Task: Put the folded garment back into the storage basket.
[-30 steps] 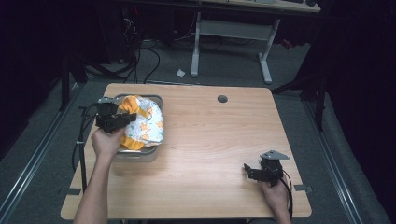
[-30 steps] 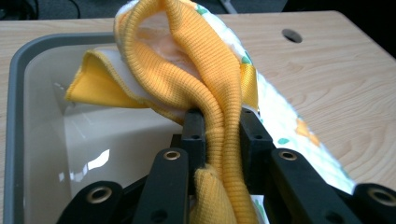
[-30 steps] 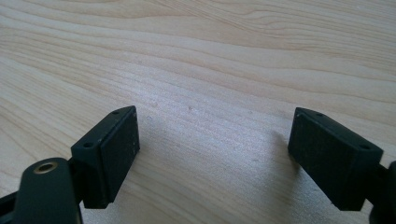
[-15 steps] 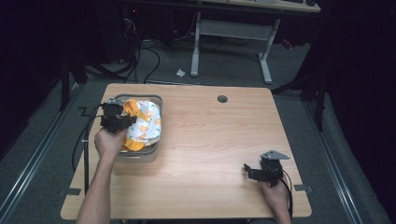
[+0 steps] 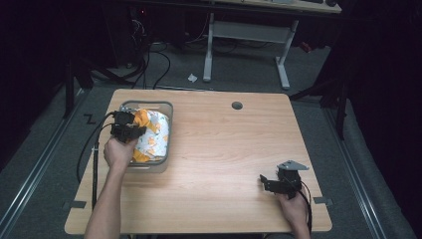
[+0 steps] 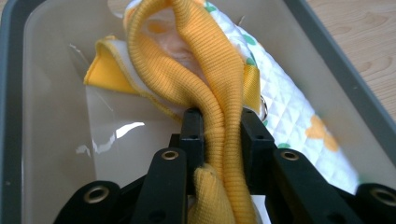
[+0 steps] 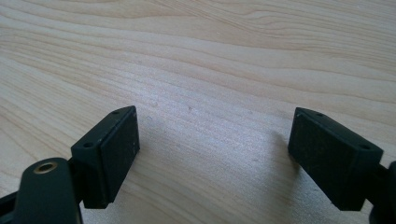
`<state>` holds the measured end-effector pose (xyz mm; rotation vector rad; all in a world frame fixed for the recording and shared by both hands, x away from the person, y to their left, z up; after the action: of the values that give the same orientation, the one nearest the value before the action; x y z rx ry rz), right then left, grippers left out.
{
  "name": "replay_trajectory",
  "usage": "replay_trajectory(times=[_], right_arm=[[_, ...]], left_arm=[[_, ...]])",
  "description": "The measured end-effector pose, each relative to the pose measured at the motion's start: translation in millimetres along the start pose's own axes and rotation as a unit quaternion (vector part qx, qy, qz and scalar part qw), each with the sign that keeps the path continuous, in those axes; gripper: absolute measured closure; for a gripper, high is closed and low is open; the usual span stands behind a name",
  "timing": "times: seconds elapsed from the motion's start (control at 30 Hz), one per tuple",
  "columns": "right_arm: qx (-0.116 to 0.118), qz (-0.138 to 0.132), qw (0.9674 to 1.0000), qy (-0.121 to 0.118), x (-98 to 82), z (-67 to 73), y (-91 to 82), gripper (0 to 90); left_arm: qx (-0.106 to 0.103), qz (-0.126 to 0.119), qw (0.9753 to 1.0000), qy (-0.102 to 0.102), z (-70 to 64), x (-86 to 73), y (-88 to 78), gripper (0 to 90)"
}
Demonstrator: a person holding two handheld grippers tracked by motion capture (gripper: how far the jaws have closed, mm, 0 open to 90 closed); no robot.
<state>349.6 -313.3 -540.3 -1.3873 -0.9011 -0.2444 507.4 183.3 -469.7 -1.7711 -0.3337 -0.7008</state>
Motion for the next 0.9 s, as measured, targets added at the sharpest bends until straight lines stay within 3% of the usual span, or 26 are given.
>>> replay_trajectory(times=[0.1, 0.2, 0.37, 0.57, 0.9], right_arm=[[0.0, 0.0, 1.0, 0.0, 0.0, 0.0, 0.0, 16.5], [0.0, 0.0, 1.0, 0.0, 0.0, 0.0, 0.0, 16.5], [0.0, 0.0, 1.0, 0.0, 0.0, 0.0, 0.0, 16.5], [0.0, 0.0, 1.0, 0.0, 0.0, 0.0, 0.0, 16.5], [0.0, 0.0, 1.0, 0.0, 0.0, 0.0, 0.0, 16.5]], left_arm=[[0.014, 0.009, 0.9999, 0.001, 0.8, -0.8, 2.9, 70.4], [0.033, 0.009, 0.9994, -0.009, 1.6, -0.2, 1.8, 58.6], [0.049, -0.02, 0.9985, -0.009, 2.4, 2.4, -10.3, 46.2], [0.038, -0.056, 0.9977, 0.0, -7.3, 3.9, -27.3, 40.6], [0.009, -0.085, 0.9963, 0.012, -30.1, 2.9, -42.7, 35.8]])
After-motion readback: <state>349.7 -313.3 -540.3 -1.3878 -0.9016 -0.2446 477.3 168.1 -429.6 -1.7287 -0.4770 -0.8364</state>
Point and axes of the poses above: each handheld gripper's, and its own axes: y roughly forward along the jaws, x roughly out of its top, z roughly to its left, the point moved 3 cm from there along y, roughly forward along the jaws, and after that the axes turned 6 degrees about -y, right-handed, at the moved point
